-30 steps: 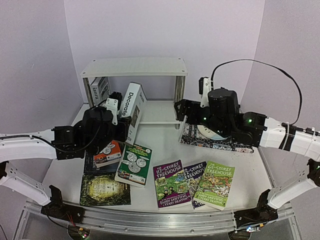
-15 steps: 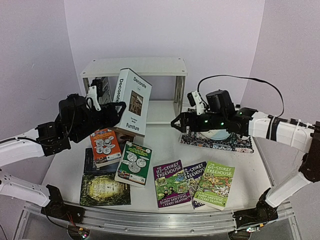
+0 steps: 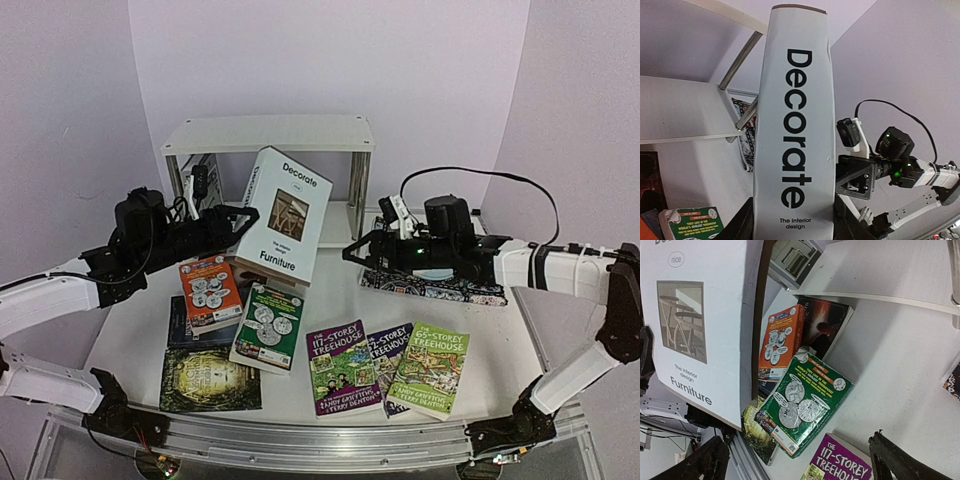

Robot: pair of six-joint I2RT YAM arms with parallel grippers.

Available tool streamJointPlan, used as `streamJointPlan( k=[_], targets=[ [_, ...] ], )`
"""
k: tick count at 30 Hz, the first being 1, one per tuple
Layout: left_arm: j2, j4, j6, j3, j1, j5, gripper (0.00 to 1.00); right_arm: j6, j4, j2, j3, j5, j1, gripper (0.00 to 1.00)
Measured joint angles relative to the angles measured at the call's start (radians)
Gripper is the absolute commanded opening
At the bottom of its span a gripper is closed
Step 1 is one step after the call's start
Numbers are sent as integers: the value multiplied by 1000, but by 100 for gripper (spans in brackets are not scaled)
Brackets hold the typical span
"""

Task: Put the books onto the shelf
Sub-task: Pass from the left arm to the right

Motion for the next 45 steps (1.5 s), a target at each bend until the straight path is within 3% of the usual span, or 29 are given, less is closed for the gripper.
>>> streamJointPlan(
  k=[17,30,37,45],
  targets=[
    [96,248,-174,-2,19,257,29,296,510,10,-105,-135,-16,98],
    [122,384,-276,-18,31,312,31,597,823,118,-104,-202,-15,64],
    [129,367,-292,-46,45,294,31,752,879,211,-88,-232,-14,63],
    [129,394,-314,-50,45,299,32,772,880,214,-58,-253,0,59]
  ],
)
